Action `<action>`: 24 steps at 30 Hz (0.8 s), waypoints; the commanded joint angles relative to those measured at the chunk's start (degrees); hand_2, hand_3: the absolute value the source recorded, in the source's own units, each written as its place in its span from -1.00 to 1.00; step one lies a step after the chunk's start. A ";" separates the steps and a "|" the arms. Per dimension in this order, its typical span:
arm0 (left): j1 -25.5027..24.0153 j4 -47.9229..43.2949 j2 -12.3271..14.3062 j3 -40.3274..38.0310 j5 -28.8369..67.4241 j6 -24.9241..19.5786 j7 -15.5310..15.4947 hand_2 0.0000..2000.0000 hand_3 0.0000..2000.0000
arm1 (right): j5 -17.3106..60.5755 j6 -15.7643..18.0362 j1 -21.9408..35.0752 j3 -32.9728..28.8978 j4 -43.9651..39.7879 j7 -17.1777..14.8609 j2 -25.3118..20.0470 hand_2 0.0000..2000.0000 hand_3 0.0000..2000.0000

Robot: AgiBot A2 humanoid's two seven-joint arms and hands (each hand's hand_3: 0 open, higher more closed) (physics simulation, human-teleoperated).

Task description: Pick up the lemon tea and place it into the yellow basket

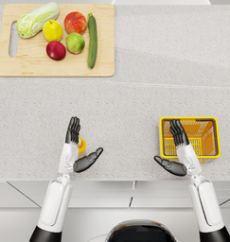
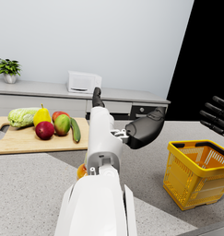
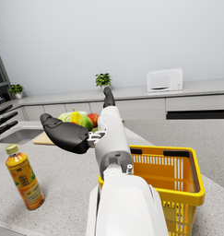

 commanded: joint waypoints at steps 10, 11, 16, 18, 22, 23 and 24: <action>0.00 0.00 0.00 0.00 0.00 0.00 0.00 -1.00 -1.00 | 0.00 0.00 0.00 0.00 0.00 0.00 0.00 -1.00 -1.00; 0.00 0.00 0.00 0.00 0.00 0.00 0.00 -1.00 -1.00 | 0.00 0.00 0.00 0.00 0.00 0.00 0.00 -1.00 -1.00; 3.01 1.19 1.92 -4.54 0.00 -4.25 -4.24 -1.00 -1.00 | 0.00 -4.21 1.68 -3.95 2.57 4.26 -1.49 -1.00 -1.00; 3.77 2.25 2.32 -6.90 5.06 -4.99 -4.98 -1.00 -1.00 | 5.06 -4.94 1.83 -7.55 4.18 5.00 -1.71 -1.00 -1.00; 2.82 2.77 2.57 -9.04 13.32 -5.57 -5.56 -1.00 -1.00 | 13.32 -5.51 1.20 -13.29 5.34 5.58 -2.01 -1.00 -1.00; 2.11 3.54 2.54 -8.77 14.26 -5.63 -5.62 -1.00 -1.00 | 14.27 -5.57 0.72 -13.97 5.74 5.64 -2.09 -1.00 -1.00; 1.27 4.59 2.43 -7.65 14.94 -5.67 -5.66 -1.00 -1.00 | 14.94 -5.61 0.38 -14.70 6.22 5.68 -2.19 -1.00 -1.00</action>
